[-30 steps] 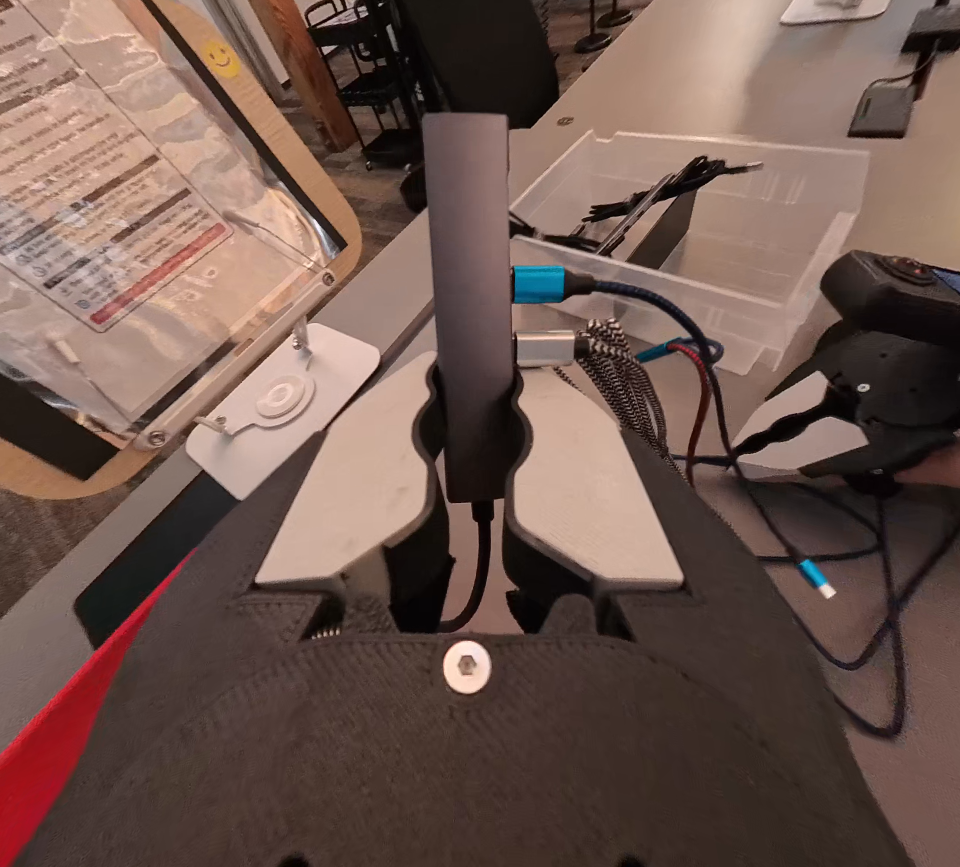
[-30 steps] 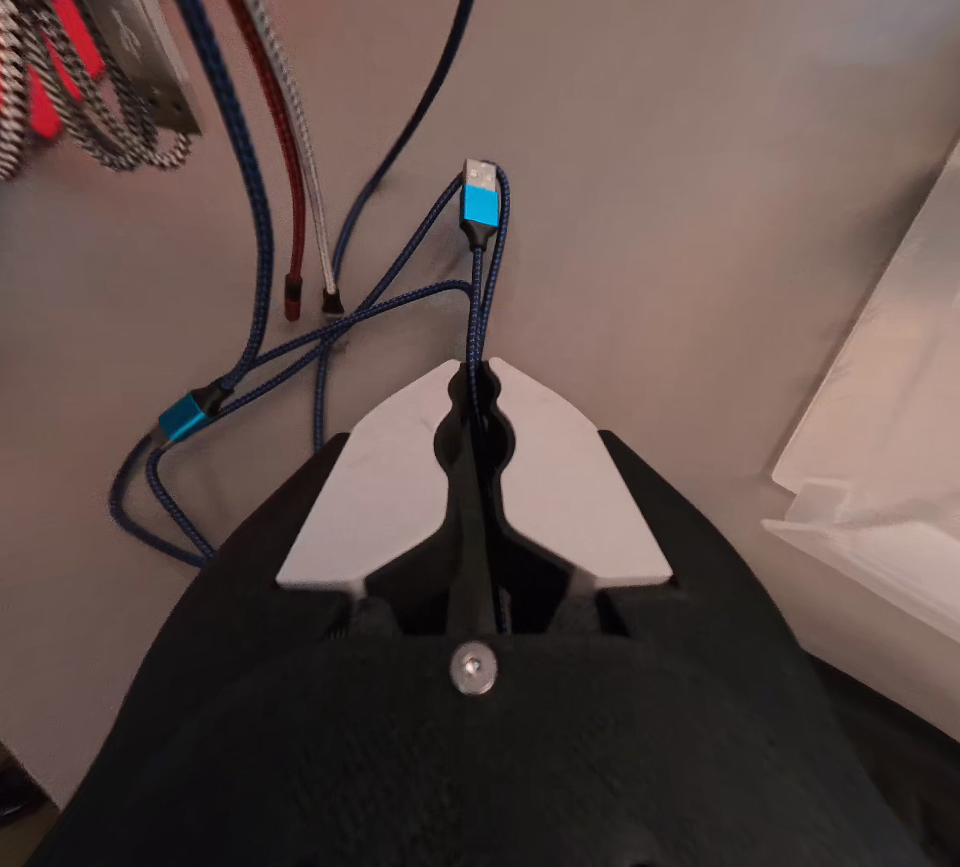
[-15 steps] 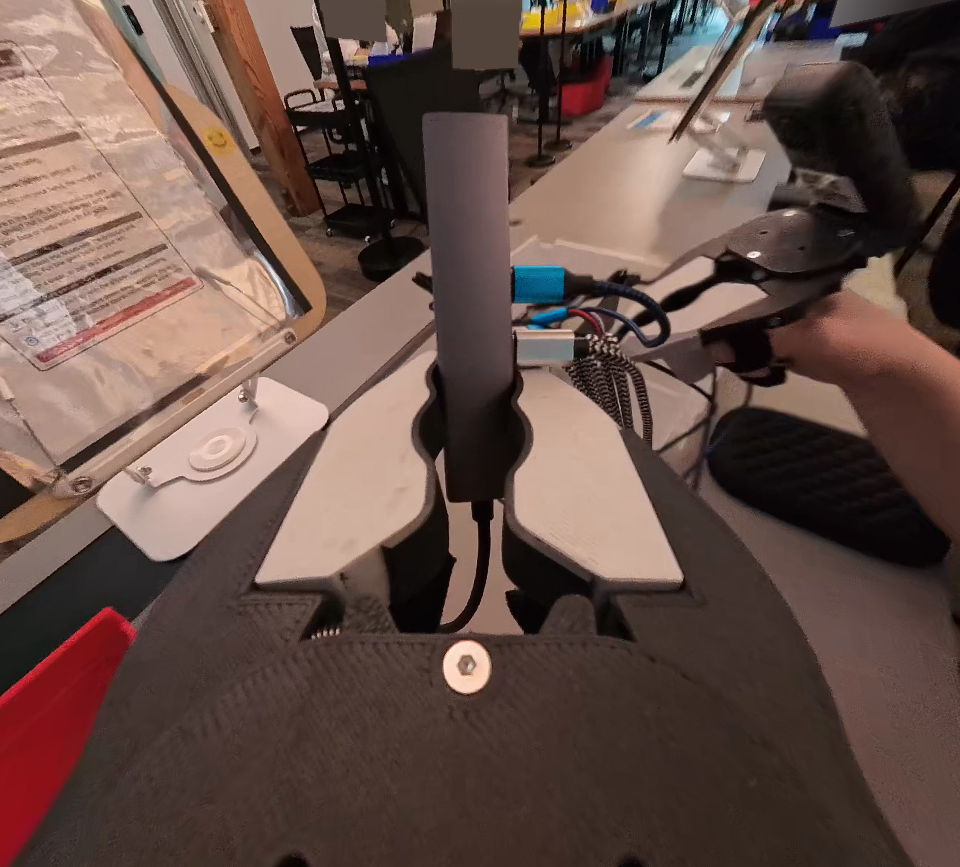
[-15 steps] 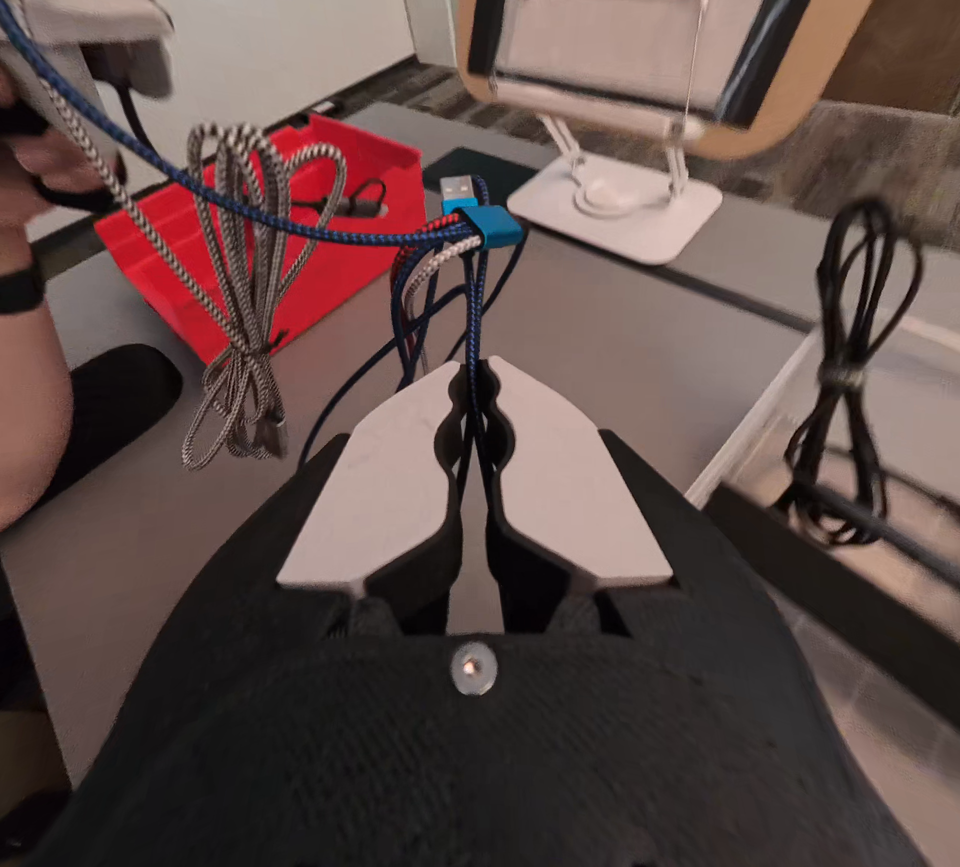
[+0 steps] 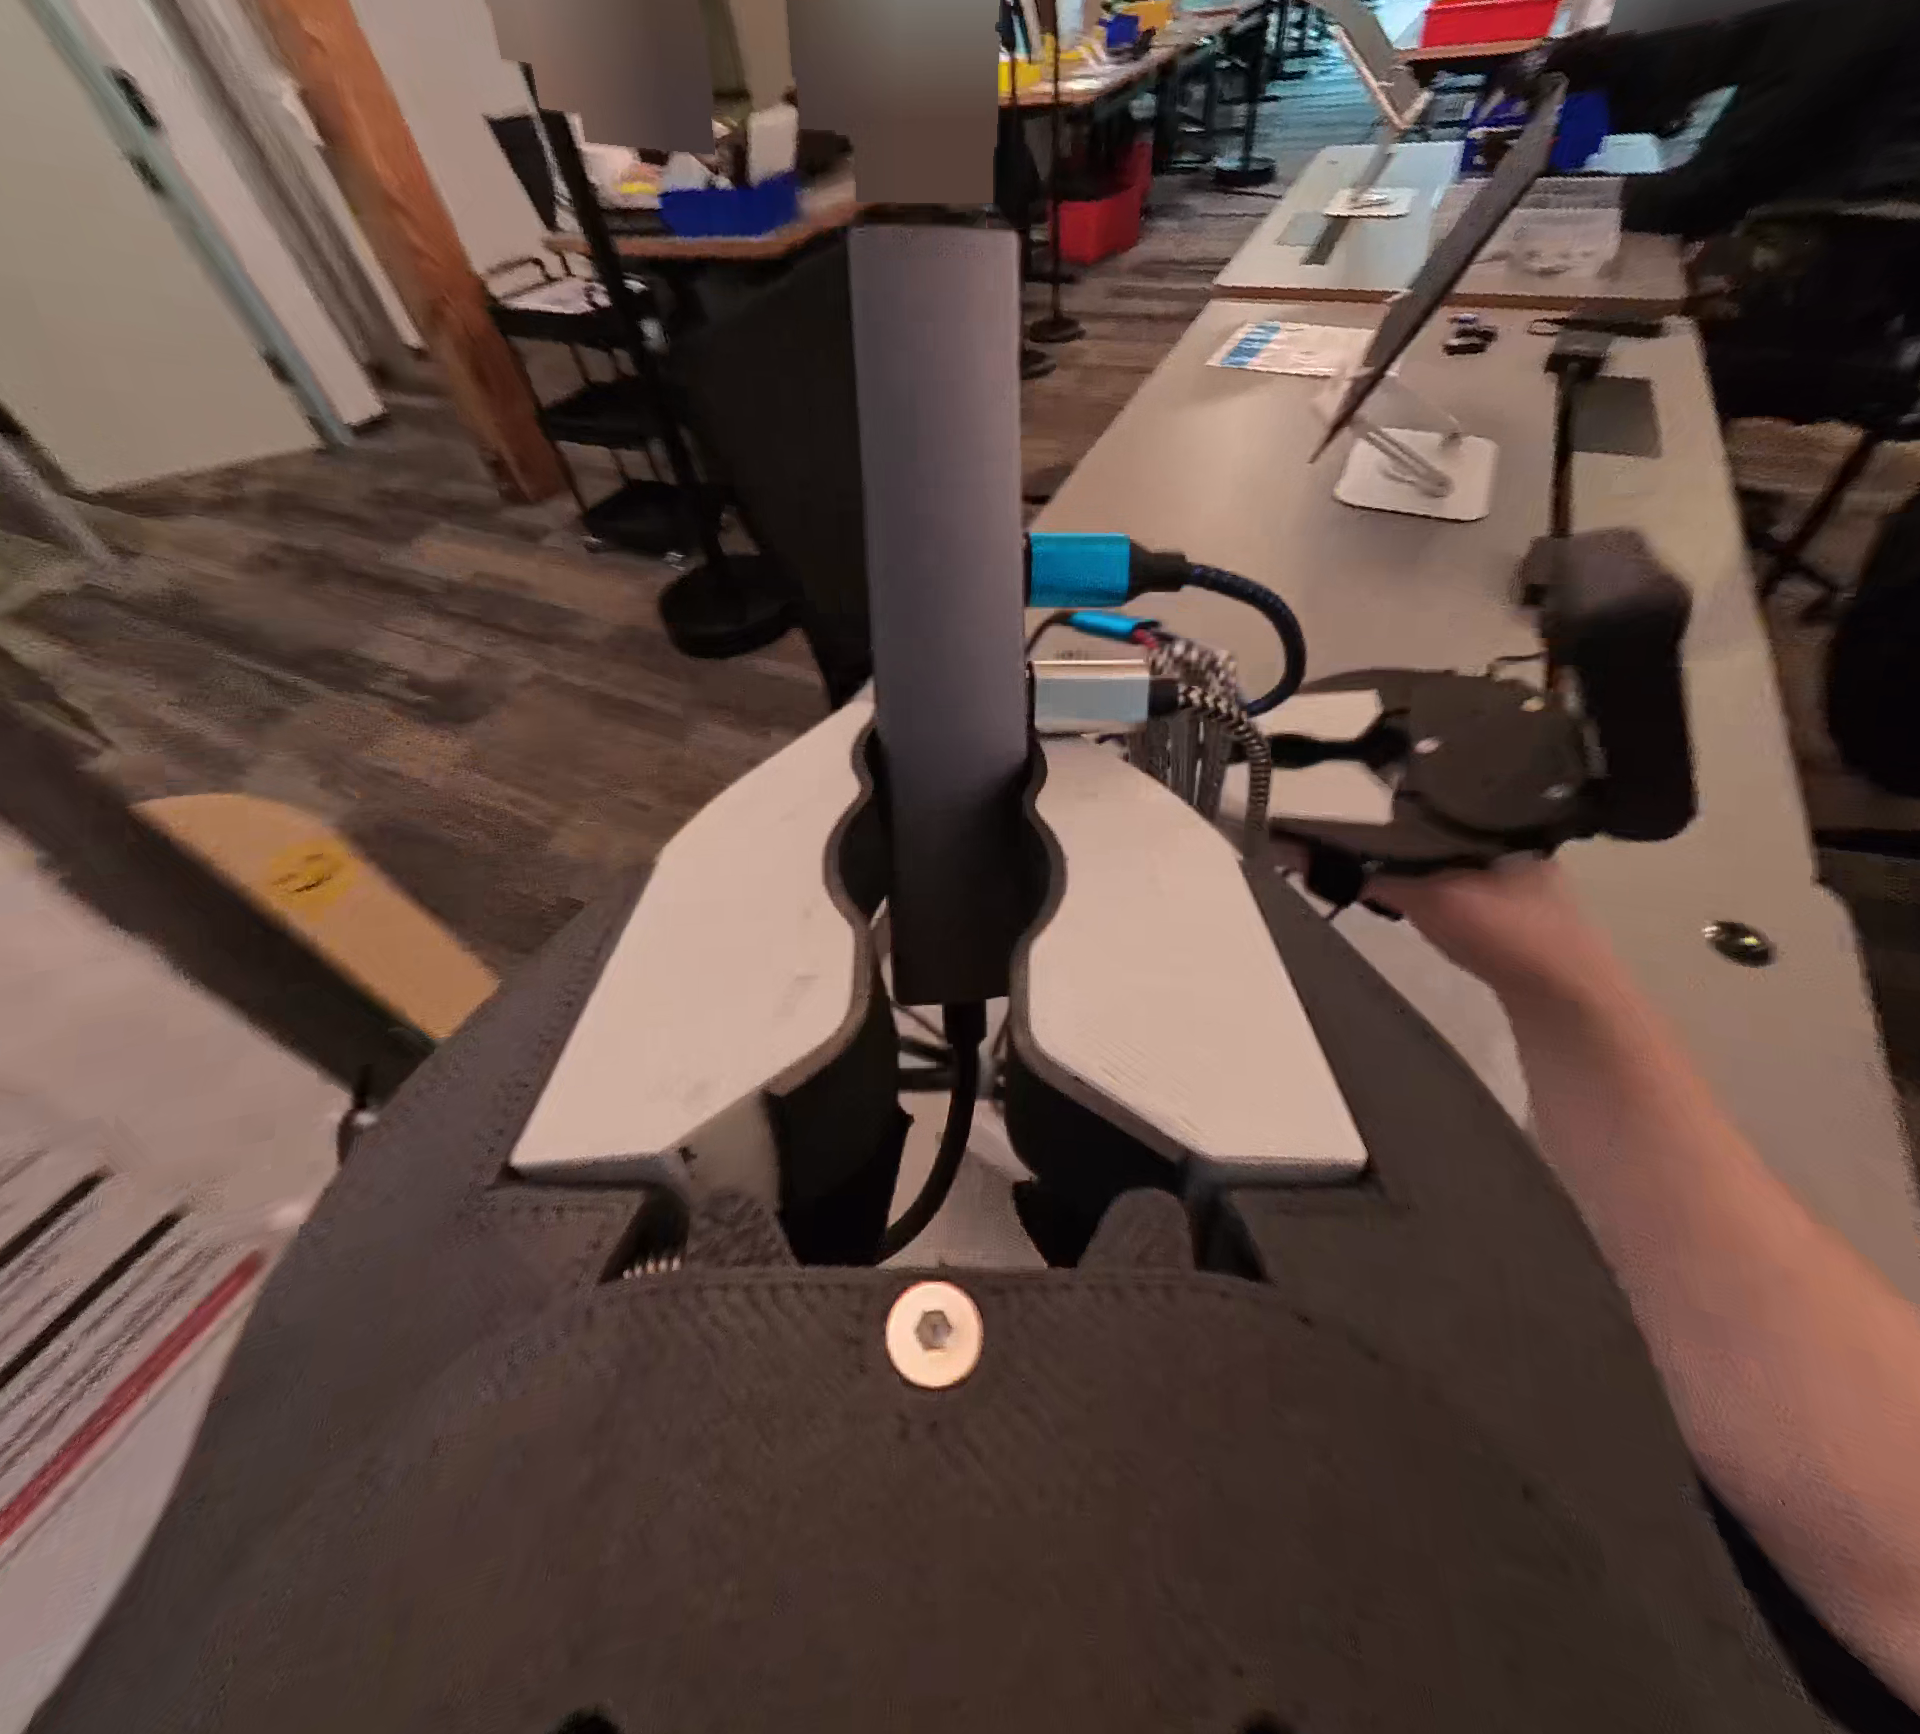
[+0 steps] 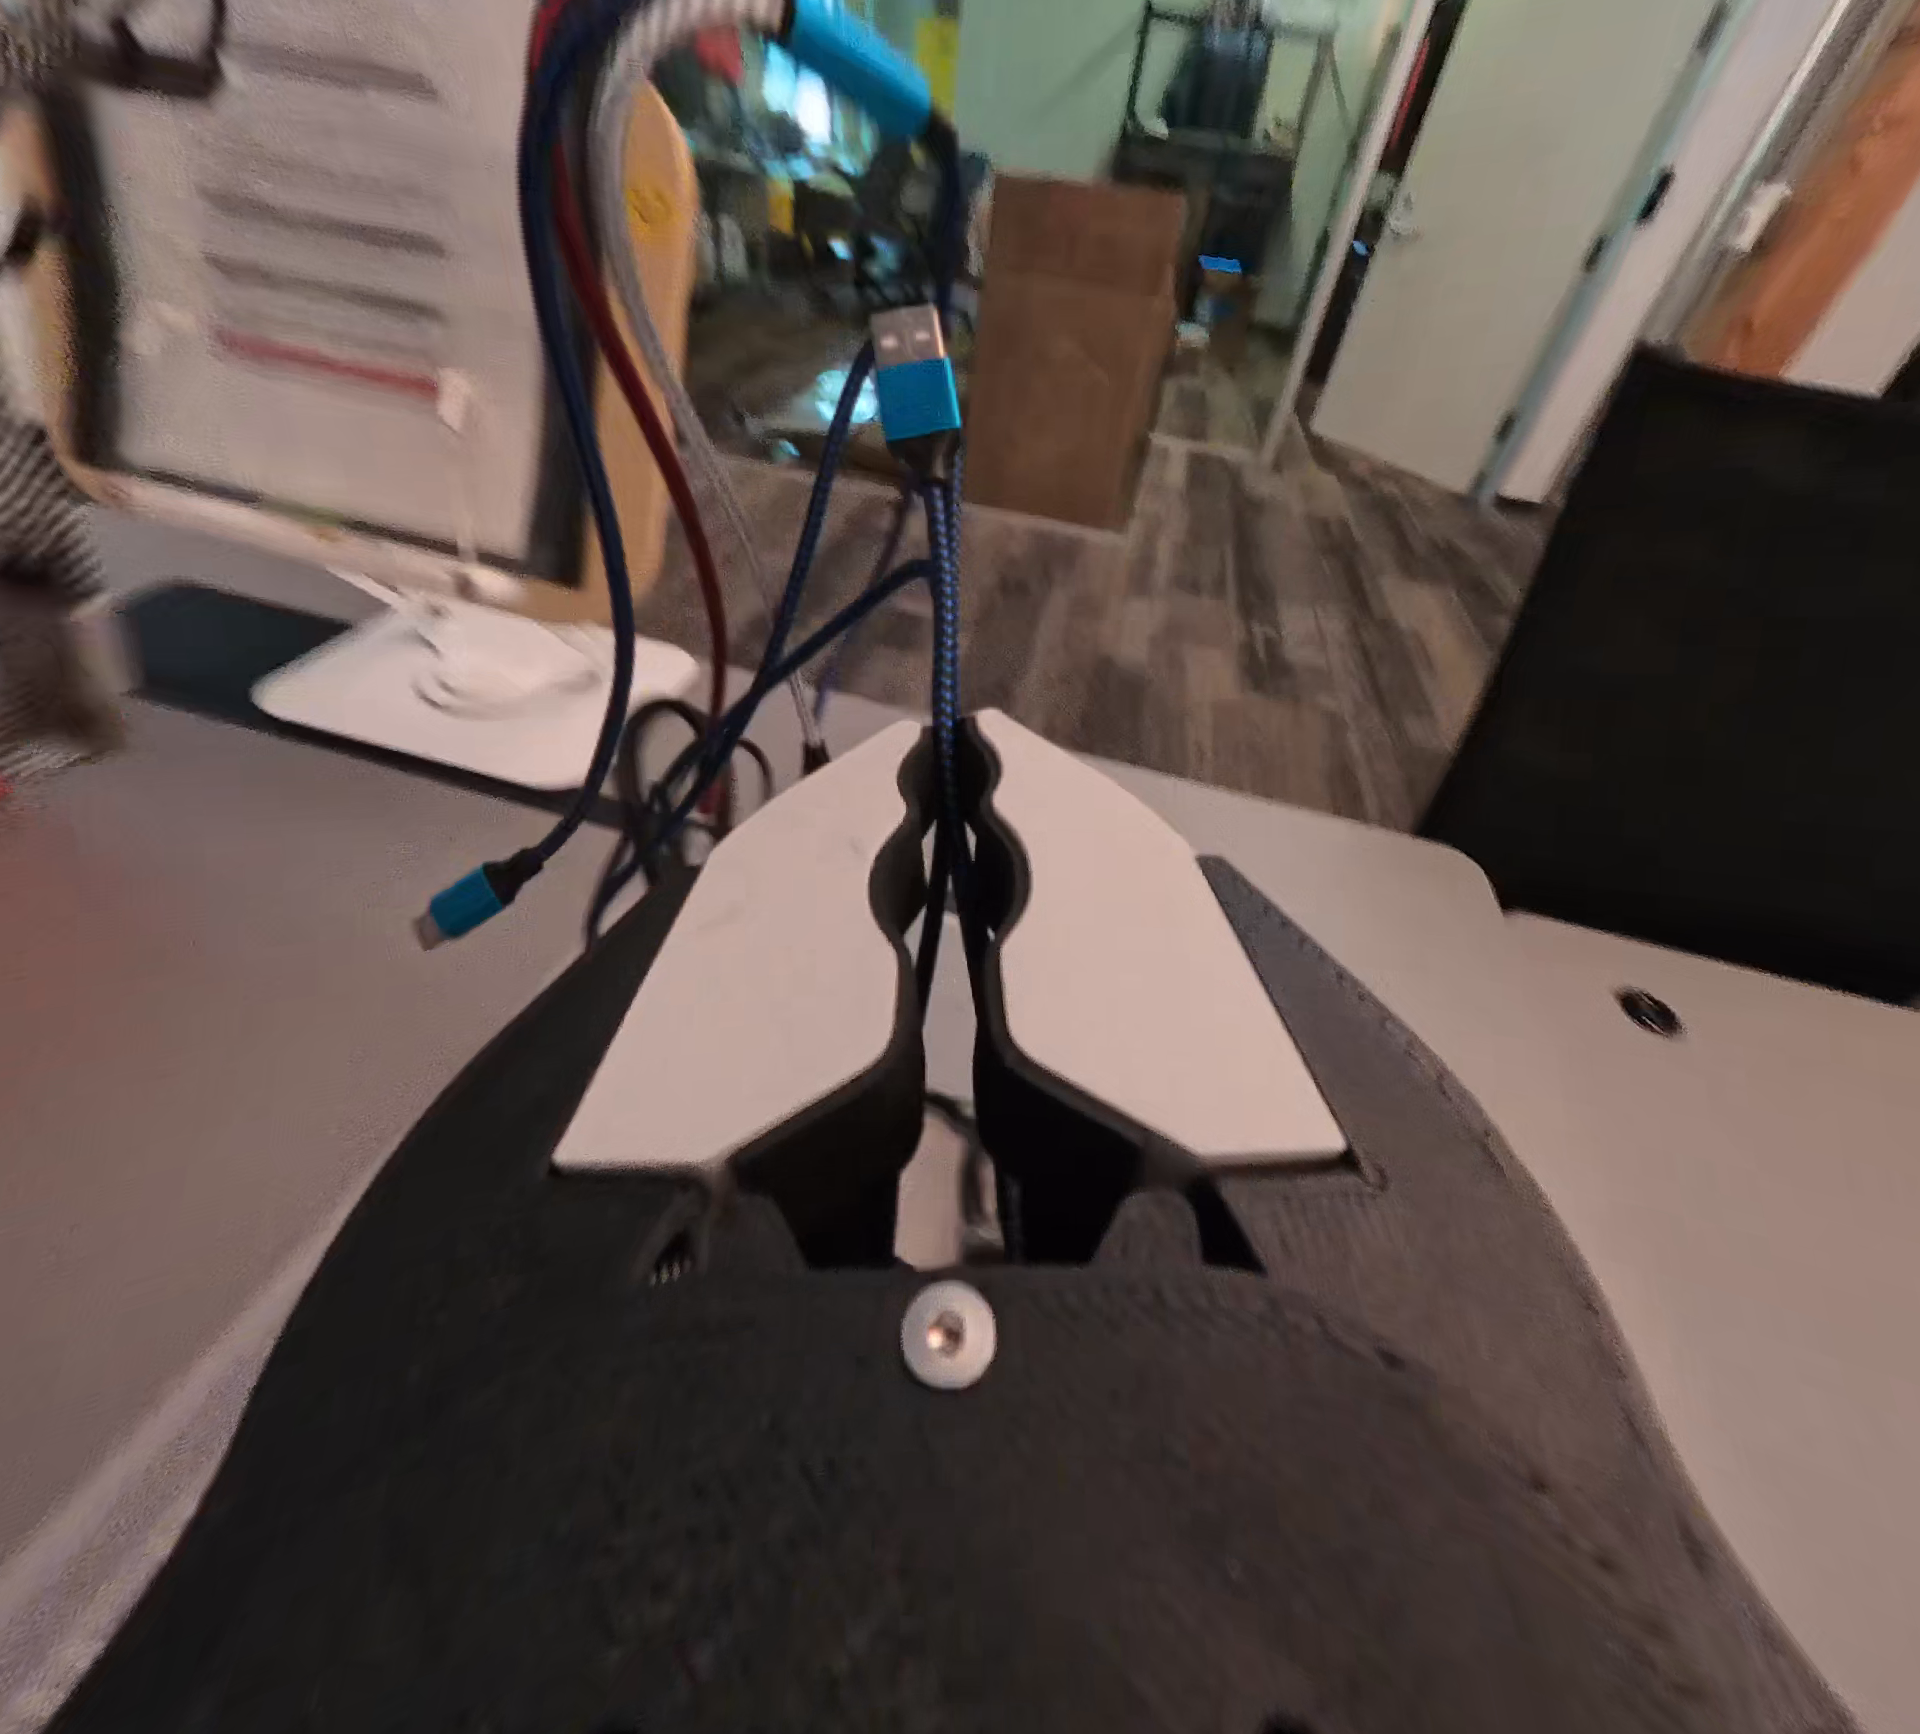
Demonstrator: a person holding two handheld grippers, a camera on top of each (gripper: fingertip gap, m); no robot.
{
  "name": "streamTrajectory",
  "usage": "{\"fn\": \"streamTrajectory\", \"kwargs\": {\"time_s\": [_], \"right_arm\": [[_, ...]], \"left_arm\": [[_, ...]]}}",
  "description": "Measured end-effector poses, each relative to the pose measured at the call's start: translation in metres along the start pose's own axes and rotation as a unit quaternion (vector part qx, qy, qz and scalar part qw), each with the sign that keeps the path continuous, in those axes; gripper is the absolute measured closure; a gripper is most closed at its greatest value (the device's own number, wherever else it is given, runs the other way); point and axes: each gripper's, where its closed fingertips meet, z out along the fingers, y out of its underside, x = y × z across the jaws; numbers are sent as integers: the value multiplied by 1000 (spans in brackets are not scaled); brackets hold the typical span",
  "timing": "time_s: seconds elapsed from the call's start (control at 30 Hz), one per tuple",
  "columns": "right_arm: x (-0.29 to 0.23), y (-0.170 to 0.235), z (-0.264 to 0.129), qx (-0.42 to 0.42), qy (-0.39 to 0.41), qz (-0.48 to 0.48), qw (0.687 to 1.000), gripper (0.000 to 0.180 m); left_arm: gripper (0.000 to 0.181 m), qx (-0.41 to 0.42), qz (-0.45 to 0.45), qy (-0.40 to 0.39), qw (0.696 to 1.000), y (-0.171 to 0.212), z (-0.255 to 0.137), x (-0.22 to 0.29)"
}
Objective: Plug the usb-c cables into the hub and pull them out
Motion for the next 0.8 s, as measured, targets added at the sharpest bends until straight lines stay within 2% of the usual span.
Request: {"fn": "streamTrajectory", "kwargs": {"time_s": [0.07,0.2,0.3,0.47,0.7,0.8], "right_arm": [[19,19,1,-24,22,-11,999,176],[44,36,-6,-32,37,25,998,176],[59,49,-13,-55,50,26,997,176],[70,60,-18,-70,64,35,995,175],[64,73,-5,-94,47,82,991,176],[58,85,2,-121,30,94,988,175]], "left_arm": [[160,-23,-14,16,1000,2,31,7],[160,-61,-80,67,993,15,79,28],[160,-82,-136,112,981,31,107,47],[160,-91,-220,143,961,73,142,56],[160,-99,-260,101,955,141,162,28],[161,-114,-246,68,960,164,162,11]]}}
